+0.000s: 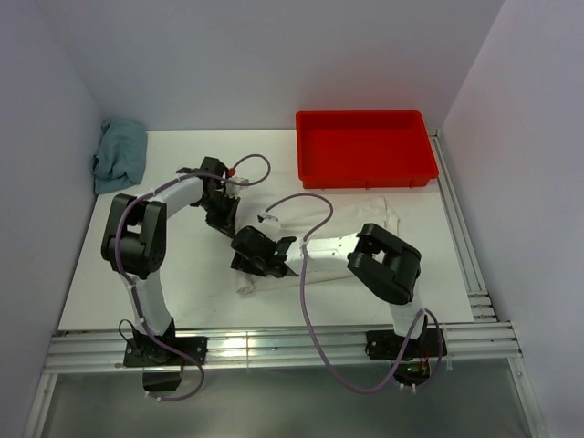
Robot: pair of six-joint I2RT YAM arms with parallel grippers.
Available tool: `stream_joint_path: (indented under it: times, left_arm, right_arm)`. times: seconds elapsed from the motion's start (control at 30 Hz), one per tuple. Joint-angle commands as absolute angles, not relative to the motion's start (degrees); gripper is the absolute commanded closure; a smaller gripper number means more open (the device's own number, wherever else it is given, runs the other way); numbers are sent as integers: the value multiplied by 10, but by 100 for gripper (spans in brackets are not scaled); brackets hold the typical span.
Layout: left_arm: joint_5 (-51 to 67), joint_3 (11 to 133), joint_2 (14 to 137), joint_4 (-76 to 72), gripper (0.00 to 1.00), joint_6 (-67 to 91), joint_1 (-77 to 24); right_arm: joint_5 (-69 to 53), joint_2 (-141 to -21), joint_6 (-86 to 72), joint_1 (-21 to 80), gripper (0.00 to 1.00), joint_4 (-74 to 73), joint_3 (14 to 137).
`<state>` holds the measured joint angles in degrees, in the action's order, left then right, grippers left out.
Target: Roll the t-shirts
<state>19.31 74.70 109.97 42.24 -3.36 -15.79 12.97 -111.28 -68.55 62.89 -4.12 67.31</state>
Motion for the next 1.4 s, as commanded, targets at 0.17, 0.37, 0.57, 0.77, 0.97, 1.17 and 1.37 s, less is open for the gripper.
stream_joint_path:
  times: [0.17,0.37,0.57,0.77,0.97,1.17,1.37]
  left_arm:
    - [105,804,1104,453,100,-37,-183]
    - [98,824,1122,468,100,-32,-202]
    - [99,845,1139,480,100,-22,-212]
    - [103,863,1150,487,99,-12,-221]
    - [105,877,1158,492,98,-9,-224]
    - [116,888,1164,498,90,-5,-224]
    - [126,900,1172,503,79,-4,-224]
  right_arm:
    - [283,-1090,-626,671,40,-275,766]
    - [337,-1143,-577,693,40,-339,905]
    - [369,-1207,-546,696,40,-362,975]
    - [396,-1247,-518,697,41,-332,986]
    - [392,-1279,-524,701,43,-357,1012]
    - [372,-1285,-565,710,44,-386,1002]
    - [344,-1286,-611,721,56,-434,994]
